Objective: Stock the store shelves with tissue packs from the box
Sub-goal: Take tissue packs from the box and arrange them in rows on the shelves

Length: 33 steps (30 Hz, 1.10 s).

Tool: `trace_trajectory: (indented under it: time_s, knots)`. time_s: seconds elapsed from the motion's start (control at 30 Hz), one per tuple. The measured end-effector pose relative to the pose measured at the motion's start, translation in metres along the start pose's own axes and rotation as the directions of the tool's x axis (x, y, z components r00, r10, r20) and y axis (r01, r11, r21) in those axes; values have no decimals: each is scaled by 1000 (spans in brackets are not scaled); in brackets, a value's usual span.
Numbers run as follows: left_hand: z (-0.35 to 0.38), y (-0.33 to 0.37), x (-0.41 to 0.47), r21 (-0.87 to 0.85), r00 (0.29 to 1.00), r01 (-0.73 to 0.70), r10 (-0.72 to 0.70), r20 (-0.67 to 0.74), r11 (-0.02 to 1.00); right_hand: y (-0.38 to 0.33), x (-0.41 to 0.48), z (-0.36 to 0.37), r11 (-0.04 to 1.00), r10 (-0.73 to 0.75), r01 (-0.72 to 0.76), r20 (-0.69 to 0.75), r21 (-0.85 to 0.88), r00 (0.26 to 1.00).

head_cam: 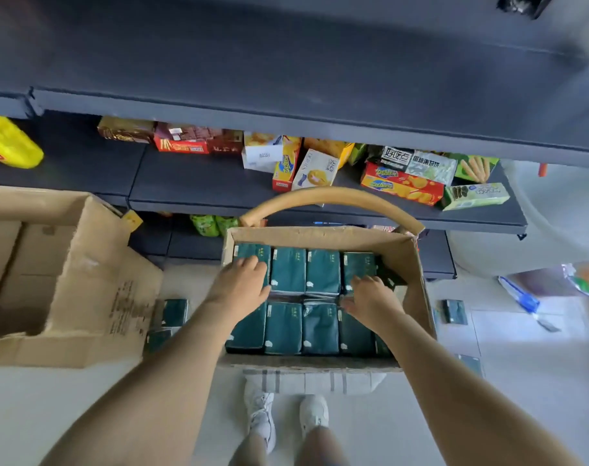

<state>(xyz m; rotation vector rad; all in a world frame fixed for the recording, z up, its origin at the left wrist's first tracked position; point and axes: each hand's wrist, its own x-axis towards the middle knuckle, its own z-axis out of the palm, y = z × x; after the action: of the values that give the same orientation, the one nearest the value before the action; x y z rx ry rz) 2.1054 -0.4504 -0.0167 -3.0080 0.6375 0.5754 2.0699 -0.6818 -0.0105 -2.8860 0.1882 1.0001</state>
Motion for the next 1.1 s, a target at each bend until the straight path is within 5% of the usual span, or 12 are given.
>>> trace_trajectory:
  time_s: [0.3,0.43,0.67,0.9,1.1]
  knots:
    - [86,-8,18,28,973,-17,10,230,999,3,57,104,989,80,-109,256,100,963]
    - [101,-2,27,35,978,-65,57,200,997,-2,78,130,948,165,-239,317,209,934]
    - [130,15,47,-104,982,-73,90,167,992,-5,93,158,567,418,-537,343,625,841]
    - [138,28,54,-174,983,-56,85,165,983,14,81,171,422,406,-495,330,760,852]
    - [140,35,76,-176,945,-75,126,302,981,46,65,157,222,441,-427,300,877,846]
